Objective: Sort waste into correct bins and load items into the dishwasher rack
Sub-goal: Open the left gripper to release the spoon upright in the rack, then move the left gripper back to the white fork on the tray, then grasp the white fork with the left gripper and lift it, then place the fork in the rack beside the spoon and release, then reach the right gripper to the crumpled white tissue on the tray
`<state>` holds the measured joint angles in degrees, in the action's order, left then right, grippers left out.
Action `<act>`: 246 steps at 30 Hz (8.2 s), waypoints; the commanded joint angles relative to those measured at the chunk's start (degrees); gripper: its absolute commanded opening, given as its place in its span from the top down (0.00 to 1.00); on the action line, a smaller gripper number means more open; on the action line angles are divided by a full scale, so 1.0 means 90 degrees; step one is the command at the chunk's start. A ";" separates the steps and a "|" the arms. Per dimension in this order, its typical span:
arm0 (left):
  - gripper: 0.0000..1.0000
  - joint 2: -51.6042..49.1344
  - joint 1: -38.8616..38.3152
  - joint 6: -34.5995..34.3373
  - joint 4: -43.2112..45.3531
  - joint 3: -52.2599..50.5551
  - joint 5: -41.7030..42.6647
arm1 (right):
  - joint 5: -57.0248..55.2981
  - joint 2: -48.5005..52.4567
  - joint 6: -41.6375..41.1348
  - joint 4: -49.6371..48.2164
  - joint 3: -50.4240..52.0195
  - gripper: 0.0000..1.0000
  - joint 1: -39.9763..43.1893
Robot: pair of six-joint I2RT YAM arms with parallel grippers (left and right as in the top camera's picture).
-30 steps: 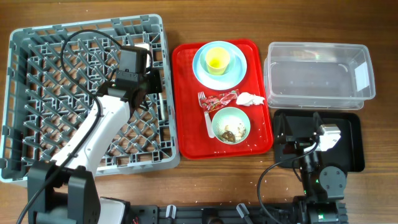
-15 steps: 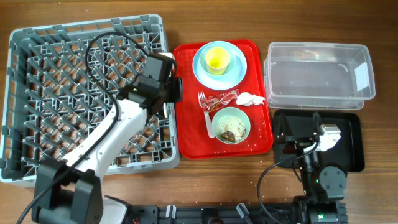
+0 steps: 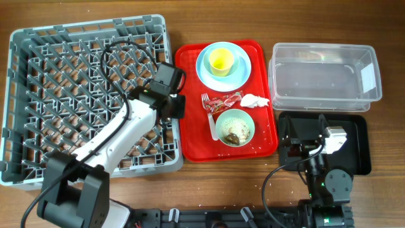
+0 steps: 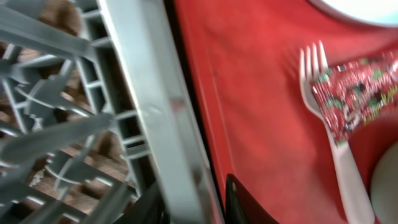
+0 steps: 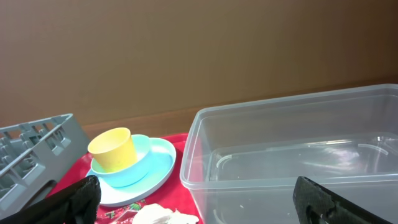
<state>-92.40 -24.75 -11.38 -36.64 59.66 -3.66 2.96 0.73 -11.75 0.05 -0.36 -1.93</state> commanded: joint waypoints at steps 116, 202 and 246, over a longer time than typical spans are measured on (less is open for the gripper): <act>0.73 -0.1870 -0.2237 -0.3946 0.1258 0.0114 -0.1744 | 0.0010 -0.0027 -0.0041 -0.0017 0.0007 0.00 0.0027; 0.00 0.3041 0.1474 -0.1666 -0.0821 0.0168 -0.1382 | 0.0010 -0.0022 -0.0041 -0.0017 0.0007 0.00 0.0027; 0.00 0.3038 0.1474 -0.1666 -0.0821 0.0168 -0.1382 | -0.2161 0.9401 -0.2679 0.5855 -0.8092 0.63 -0.3276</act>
<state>-64.93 -11.88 -25.85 -44.16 60.99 -15.31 -7.03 84.44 -32.38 52.71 -73.34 -31.46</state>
